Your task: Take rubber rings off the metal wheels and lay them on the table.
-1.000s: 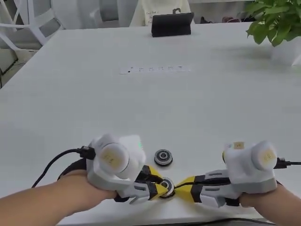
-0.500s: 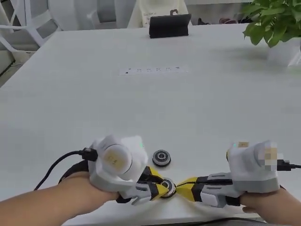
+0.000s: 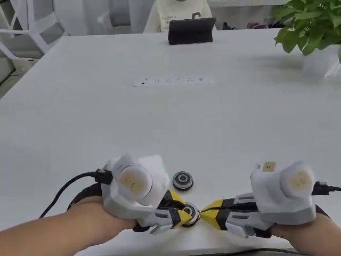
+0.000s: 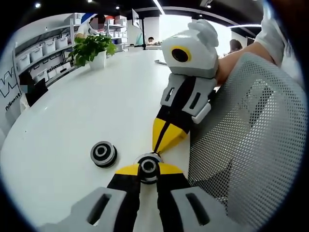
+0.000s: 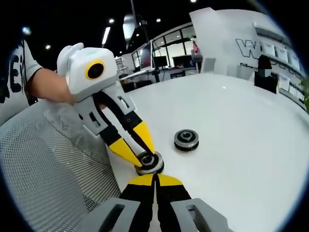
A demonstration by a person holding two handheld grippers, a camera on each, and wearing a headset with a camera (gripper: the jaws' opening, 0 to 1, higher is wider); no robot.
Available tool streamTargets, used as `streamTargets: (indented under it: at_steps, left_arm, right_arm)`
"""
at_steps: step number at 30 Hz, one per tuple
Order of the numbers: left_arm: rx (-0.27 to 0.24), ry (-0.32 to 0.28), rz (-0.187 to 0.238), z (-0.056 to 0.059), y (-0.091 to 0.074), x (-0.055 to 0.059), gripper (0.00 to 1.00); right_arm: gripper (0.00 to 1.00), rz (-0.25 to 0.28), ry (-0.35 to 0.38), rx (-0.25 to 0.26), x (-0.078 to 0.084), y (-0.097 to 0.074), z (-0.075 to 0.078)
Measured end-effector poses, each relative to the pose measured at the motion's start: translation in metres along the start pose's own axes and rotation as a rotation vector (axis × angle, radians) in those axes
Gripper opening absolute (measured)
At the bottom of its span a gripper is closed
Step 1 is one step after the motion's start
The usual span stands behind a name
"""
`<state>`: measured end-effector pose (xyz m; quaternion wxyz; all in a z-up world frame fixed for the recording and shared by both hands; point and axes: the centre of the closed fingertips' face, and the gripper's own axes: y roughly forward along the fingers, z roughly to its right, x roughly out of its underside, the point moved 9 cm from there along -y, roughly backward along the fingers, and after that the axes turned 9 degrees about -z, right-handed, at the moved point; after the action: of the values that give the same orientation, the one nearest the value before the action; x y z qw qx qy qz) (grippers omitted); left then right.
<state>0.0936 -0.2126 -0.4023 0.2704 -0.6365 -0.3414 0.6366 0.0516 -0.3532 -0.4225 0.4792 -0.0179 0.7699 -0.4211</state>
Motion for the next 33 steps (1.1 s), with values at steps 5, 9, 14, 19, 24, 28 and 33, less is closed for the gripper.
streamTargets:
  at_steps: [5,9,14,19,24,28,33]
  left_arm:
    - [-0.003,0.002,0.002,0.000,0.000,0.000,0.07]
    - [-0.005,0.001,0.001,0.001,0.000,0.000,0.07]
    - [-0.010,0.002,-0.001,0.002,0.000,0.000,0.07]
    - [-0.015,0.001,-0.001,0.002,0.001,-0.001,0.07]
    - [-0.016,-0.002,-0.002,0.002,0.001,-0.001,0.07]
    - [-0.018,-0.003,-0.001,0.002,0.001,-0.001,0.06]
    - [-0.018,-0.004,0.000,0.002,0.001,-0.001,0.06]
  right_arm:
    - [0.00,0.018,0.124,-0.033,0.003,0.002,0.005]
    - [0.00,0.081,0.278,-0.066,0.003,0.002,0.010]
    - [0.00,0.112,0.338,-0.087,0.003,0.001,0.010]
    - [0.00,0.120,0.332,-0.091,0.002,0.000,0.007]
    - [0.00,0.123,0.315,-0.094,0.001,0.000,0.005]
    - [0.00,0.128,0.306,-0.103,-0.001,0.001,0.004]
    - [0.00,0.134,0.290,-0.118,-0.004,0.003,0.002]
